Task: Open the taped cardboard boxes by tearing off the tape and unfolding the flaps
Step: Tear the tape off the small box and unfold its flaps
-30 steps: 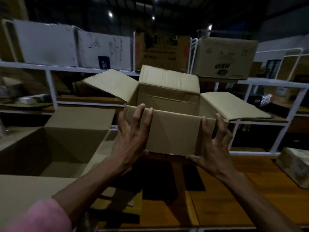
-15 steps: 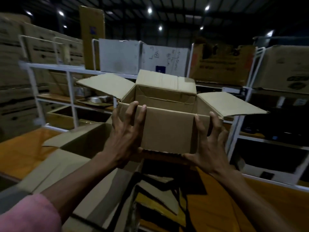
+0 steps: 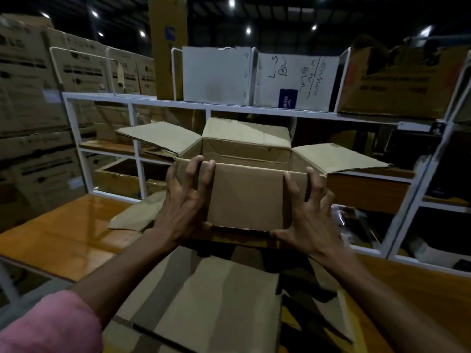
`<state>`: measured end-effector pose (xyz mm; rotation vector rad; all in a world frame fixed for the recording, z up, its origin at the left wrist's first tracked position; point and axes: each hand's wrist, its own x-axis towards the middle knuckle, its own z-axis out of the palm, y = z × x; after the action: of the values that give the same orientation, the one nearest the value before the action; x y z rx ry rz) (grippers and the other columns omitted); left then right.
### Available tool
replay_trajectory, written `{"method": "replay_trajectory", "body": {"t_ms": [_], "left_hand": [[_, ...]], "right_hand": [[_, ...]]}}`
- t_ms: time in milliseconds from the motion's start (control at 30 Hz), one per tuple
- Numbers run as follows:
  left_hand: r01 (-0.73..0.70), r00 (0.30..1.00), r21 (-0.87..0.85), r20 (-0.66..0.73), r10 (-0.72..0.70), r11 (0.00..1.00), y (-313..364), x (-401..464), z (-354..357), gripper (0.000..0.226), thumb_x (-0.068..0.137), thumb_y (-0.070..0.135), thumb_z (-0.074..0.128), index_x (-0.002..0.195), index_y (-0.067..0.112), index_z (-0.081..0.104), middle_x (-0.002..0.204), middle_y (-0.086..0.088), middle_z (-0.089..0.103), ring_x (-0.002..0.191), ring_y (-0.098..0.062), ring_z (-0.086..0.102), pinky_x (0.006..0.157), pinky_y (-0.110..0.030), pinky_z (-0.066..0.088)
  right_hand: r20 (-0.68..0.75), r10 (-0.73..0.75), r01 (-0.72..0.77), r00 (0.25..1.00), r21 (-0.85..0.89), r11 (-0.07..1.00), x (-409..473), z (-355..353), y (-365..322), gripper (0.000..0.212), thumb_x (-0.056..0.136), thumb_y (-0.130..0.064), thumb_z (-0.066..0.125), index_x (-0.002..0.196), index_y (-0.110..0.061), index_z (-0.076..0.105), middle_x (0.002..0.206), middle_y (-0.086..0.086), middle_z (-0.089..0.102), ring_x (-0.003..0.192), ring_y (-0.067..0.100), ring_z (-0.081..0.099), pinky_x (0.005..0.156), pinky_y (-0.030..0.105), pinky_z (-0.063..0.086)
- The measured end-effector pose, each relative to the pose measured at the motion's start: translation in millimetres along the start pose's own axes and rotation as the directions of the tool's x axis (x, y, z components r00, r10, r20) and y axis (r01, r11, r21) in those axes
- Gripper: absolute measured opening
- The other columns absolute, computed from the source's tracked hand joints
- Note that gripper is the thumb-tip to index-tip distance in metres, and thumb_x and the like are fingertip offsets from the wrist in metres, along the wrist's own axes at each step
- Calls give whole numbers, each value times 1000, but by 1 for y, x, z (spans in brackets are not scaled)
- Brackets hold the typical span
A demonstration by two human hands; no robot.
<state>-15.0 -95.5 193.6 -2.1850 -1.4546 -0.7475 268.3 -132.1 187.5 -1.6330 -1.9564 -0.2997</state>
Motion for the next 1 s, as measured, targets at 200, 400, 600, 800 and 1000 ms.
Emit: {"method": "replay_trajectory", "body": {"t_ms": [200,400,600,800,1000], "left_hand": [[-22,991,-99,126,35,995,-67,-9,34,145,55,59,91,163,22,0,166,-19,2,140,-65,11,98,-84,35],[-59,965,-191,242,106,980,-99,-8,66,144,54,55,91,163,20,4,165,-18,6,136,-61,20,94,-79,43],[2,955,-251,287,72,968,-106,-6,96,141,56,42,95,162,28,3,164,-13,6,135,-58,23,90,-74,50],[21,930,-246,360,71,969,-105,-14,128,147,59,58,91,160,34,-14,165,-8,-6,143,-58,10,101,-78,40],[16,859,-163,507,70,987,-106,0,119,153,57,66,88,153,35,-27,166,-9,-16,148,-60,-5,114,-79,13]], "right_hand": [[23,111,-110,994,-36,993,5,43,-53,135,56,-57,90,155,-45,0,163,9,-15,141,50,0,99,74,42],[91,239,-232,967,-83,969,5,76,-76,136,54,-61,89,157,-45,1,163,7,-16,142,53,-1,102,77,37],[125,275,-261,953,-120,958,8,95,-74,136,54,-61,89,158,-43,4,164,7,-14,142,54,2,107,74,32],[254,268,-217,929,-211,953,7,109,-56,138,56,-71,82,157,-43,-7,164,6,-22,147,53,-7,109,75,31],[389,254,-146,885,-288,947,3,108,-49,133,61,-89,60,153,-46,-25,157,3,-45,142,50,-37,118,69,-4]]}}
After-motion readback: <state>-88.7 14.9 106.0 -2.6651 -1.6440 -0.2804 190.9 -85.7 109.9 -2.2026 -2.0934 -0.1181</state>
